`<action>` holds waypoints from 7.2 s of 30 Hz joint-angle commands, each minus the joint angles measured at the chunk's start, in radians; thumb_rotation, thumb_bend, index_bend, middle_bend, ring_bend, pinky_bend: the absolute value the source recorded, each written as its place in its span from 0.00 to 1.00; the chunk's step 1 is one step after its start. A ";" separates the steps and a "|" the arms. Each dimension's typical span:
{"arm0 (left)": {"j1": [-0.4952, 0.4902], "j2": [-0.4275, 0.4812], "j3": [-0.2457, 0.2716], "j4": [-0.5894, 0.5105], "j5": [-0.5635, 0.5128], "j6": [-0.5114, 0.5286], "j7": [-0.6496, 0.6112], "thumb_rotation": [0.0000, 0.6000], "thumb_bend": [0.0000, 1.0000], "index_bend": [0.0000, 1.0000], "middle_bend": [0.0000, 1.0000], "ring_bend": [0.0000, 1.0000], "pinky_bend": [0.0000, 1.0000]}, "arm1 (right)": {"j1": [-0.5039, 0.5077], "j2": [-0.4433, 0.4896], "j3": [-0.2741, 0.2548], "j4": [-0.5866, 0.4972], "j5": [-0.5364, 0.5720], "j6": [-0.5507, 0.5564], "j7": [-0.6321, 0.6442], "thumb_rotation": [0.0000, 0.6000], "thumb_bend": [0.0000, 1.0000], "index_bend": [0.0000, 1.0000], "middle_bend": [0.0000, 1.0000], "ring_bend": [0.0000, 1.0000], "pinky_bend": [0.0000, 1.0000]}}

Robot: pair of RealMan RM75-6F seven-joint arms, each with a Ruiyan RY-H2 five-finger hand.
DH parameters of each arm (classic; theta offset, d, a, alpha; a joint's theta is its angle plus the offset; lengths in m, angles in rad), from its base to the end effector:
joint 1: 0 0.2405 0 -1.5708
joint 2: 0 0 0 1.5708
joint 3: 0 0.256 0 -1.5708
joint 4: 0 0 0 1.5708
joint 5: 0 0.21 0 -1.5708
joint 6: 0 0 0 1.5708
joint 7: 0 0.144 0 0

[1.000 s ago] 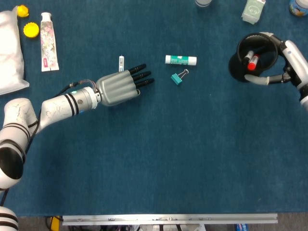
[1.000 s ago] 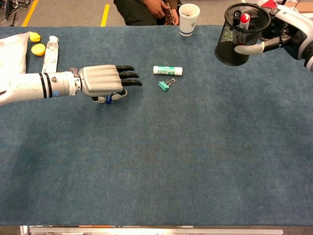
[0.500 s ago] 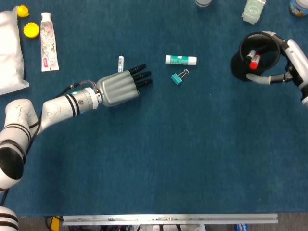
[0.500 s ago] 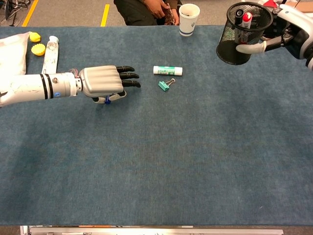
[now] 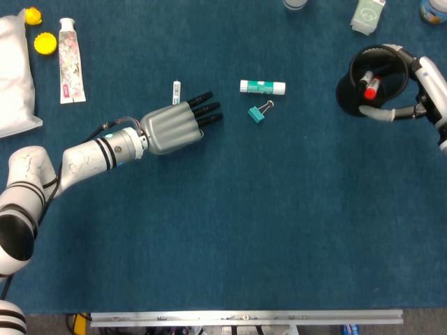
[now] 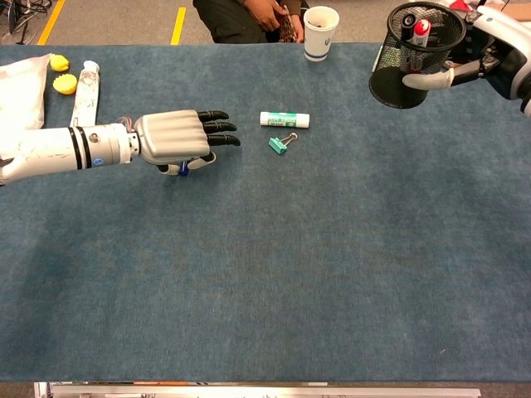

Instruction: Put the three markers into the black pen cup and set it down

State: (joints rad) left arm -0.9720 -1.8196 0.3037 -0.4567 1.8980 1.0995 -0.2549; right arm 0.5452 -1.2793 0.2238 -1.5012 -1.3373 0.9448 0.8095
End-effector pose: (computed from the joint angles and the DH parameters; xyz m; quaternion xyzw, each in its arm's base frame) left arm -0.1823 0.3888 -0.0607 -0.9315 0.0250 -0.2583 0.2548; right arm -0.2212 -0.3394 0.0793 0.4776 -0.6498 0.5351 0.2517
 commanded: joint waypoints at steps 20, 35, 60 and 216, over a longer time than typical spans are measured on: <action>-0.017 0.032 0.000 -0.060 -0.008 -0.054 -0.010 1.00 0.28 0.60 0.07 0.00 0.05 | -0.002 -0.002 0.003 0.005 0.001 0.003 0.004 1.00 0.17 0.39 0.35 0.28 0.31; -0.018 0.068 -0.016 -0.109 -0.018 -0.040 0.015 1.00 0.30 0.65 0.11 0.00 0.05 | -0.003 -0.003 0.004 0.003 -0.003 0.007 0.007 1.00 0.17 0.39 0.35 0.28 0.31; 0.045 0.412 -0.162 -0.596 -0.174 0.086 -0.019 1.00 0.30 0.65 0.12 0.00 0.07 | 0.036 -0.046 -0.015 -0.017 -0.031 -0.026 -0.049 1.00 0.17 0.39 0.35 0.28 0.31; 0.398 0.667 -0.371 -1.052 -0.370 0.215 0.023 1.00 0.31 0.13 0.00 0.00 0.08 | -0.036 -0.006 -0.067 -0.205 0.070 0.192 -0.558 1.00 0.34 0.01 0.14 0.04 0.02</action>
State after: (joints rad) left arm -0.6240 -1.1299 -0.0672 -1.5193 1.5504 1.2635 -0.2894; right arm 0.5566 -1.3317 0.1693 -1.6652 -1.2914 1.0888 0.2966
